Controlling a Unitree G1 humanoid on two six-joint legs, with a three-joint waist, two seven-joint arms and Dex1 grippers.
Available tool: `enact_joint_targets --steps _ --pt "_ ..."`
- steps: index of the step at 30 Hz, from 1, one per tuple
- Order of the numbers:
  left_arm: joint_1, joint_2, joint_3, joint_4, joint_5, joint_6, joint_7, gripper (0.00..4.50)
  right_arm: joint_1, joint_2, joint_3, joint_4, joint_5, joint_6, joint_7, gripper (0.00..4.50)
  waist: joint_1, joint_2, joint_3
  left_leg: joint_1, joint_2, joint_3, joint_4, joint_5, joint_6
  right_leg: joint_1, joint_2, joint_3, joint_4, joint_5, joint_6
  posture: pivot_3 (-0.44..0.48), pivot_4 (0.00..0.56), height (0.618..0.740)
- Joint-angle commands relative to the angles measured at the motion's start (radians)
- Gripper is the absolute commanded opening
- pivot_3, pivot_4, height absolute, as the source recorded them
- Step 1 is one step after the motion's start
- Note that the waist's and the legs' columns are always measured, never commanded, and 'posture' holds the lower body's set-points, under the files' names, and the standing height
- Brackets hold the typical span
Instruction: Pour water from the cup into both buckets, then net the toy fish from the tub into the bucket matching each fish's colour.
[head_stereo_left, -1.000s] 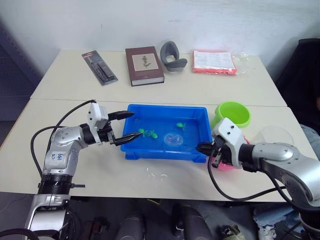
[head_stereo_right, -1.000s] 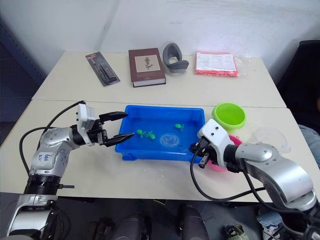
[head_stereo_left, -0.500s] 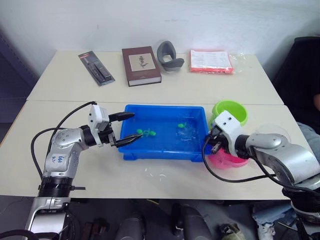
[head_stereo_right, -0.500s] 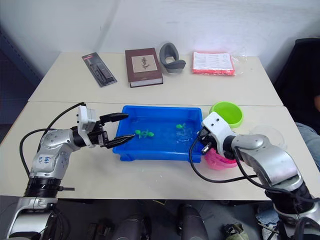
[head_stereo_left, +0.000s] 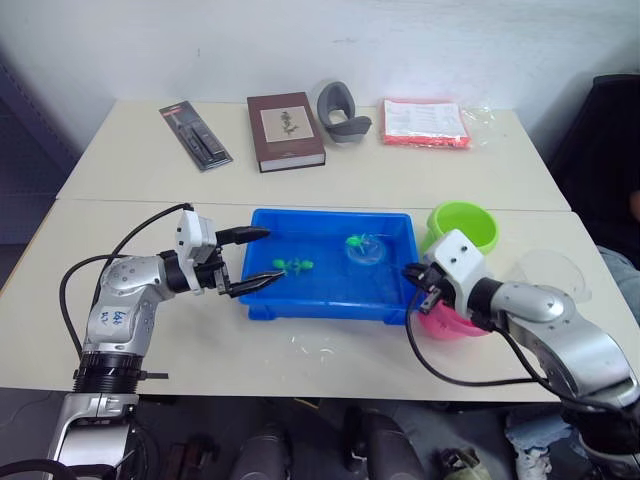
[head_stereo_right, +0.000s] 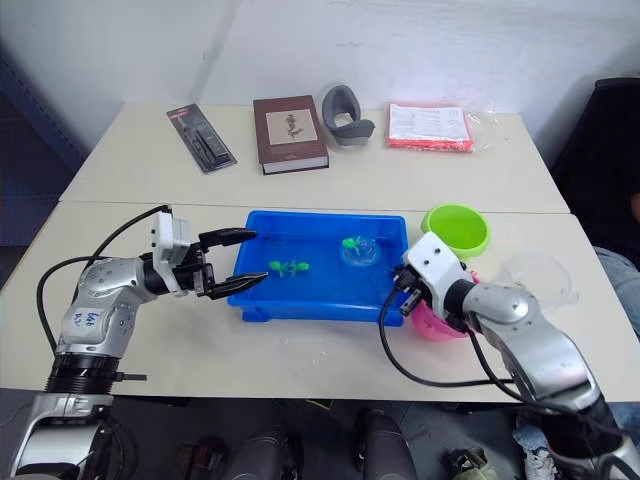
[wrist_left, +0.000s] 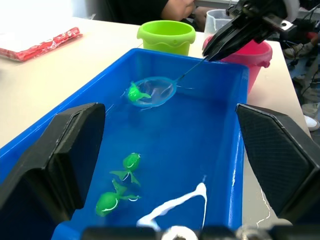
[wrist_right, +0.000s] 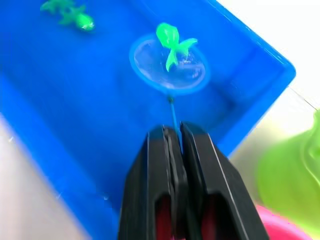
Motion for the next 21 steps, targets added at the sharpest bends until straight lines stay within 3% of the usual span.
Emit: enact_joint_targets --steps 1,8,13,21 --pt "-0.026 0.007 0.025 0.000 -0.025 0.000 -0.015 4.49 0.062 -0.012 -0.104 -0.122 0.013 -0.061 0.015 0.00 0.000 0.000 0.000 0.000 0.000 0.000 0.000 0.000 0.000 0.000 0.000 0.000 0.000 0.000 0.000 0.000 0.150 0.740" --pt "-0.062 -0.021 0.013 0.020 -0.022 0.004 -0.028 4.49 0.229 -0.007 -0.311 -0.236 -0.005 -0.113 0.003 0.00 0.002 0.000 0.000 0.001 0.000 0.000 0.000 0.000 0.000 0.000 0.002 0.000 0.000 0.000 0.000 0.000 0.150 0.740" --pt "-0.083 -0.041 0.001 0.033 -0.020 0.006 -0.036 4.49 0.353 -0.018 -0.484 -0.195 -0.050 -0.183 0.024 0.00 0.006 0.000 0.000 0.001 -0.001 0.000 0.000 0.000 0.000 0.000 0.002 0.000 0.000 0.000 0.000 0.000 0.150 0.740" --pt "-0.100 -0.069 -0.017 0.033 -0.016 0.014 -0.038 4.49 0.383 -0.057 -0.507 0.039 -0.231 -0.447 0.004 0.00 0.001 0.000 0.000 0.002 -0.001 0.002 0.000 0.000 0.000 0.000 0.003 0.001 -0.001 0.000 0.000 0.000 0.150 0.740"
